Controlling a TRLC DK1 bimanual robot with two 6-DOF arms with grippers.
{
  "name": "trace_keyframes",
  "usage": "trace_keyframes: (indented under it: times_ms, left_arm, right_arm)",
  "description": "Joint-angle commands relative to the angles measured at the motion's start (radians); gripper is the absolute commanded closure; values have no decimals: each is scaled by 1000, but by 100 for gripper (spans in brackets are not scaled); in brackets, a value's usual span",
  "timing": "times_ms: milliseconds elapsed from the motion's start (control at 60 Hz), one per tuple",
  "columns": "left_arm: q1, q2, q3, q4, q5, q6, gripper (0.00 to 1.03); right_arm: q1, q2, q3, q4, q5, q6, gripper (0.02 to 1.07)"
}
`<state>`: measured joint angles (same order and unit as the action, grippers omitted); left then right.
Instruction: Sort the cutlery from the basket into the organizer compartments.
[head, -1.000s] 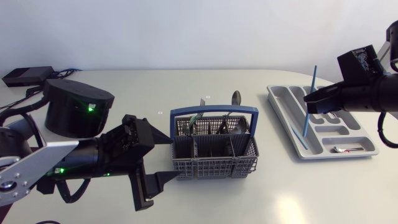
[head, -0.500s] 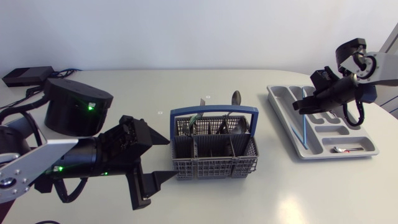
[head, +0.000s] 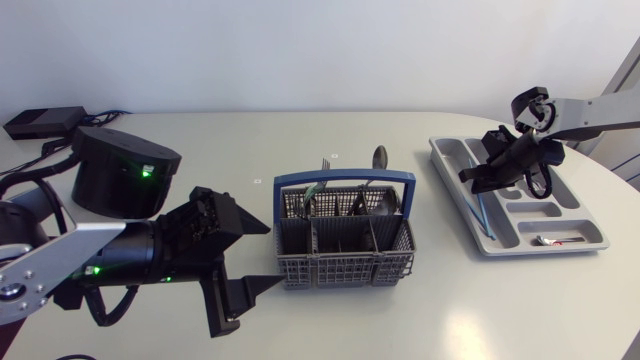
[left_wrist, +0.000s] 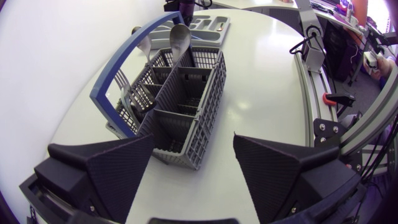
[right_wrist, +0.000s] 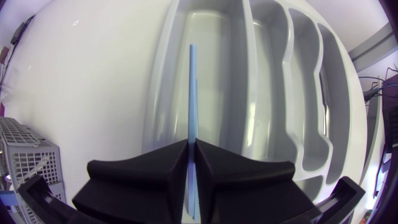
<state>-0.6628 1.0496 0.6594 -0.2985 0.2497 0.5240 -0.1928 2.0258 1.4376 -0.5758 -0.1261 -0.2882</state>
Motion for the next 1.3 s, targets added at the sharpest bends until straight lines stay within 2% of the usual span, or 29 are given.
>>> trace_keyframes:
  times_ms: [0, 50, 133, 217, 400, 433, 533, 567, 683, 817, 900, 1050, 1283]
  left_arm:
    - [8, -16, 2, -7, 3, 14, 16]
    - [8, -14, -1, -5, 3, 14, 16]
    - [14, -14, -15, -2, 3, 16, 16]
    - [25, -13, -30, 12, 3, 24, 16]
    - [46, 0, -69, 45, 3, 31, 16]
    - [48, 9, -83, 61, 3, 31, 16]
    - [58, 30, -96, 88, 3, 31, 22]
    - [63, 39, -103, 99, 3, 31, 27]
    - [60, 56, -122, 125, 5, 28, 40]
    - [45, 63, -133, 141, 6, 30, 65]
    - [35, 75, -133, 150, 13, 27, 80]
    - [-8, 90, -145, 167, 16, 30, 98]
    - [-54, 191, -149, 219, 48, 37, 100]
  right_arm:
    - [-10, 56, 17, -7, 6, 15, 81]
    - [-10, 60, 14, 2, 6, 15, 77]
    - [-10, 50, 0, 24, 11, 15, 61]
    - [-11, 11, -25, 44, 13, 12, 51]
    - [21, -156, -140, 94, -15, -8, 49]
    - [41, -216, -177, 100, -64, -11, 49]
    - [84, -288, -217, 106, -109, -6, 49]
    - [101, -306, -224, 105, -118, -2, 51]
    - [161, -340, -236, 108, -147, 15, 72]
    - [217, -322, -226, 120, -179, 41, 98]
    - [230, -292, -209, 126, -222, 61, 100]
    - [242, -228, -167, 133, -293, 96, 101]
    - [262, -116, -75, 106, -388, 158, 101]
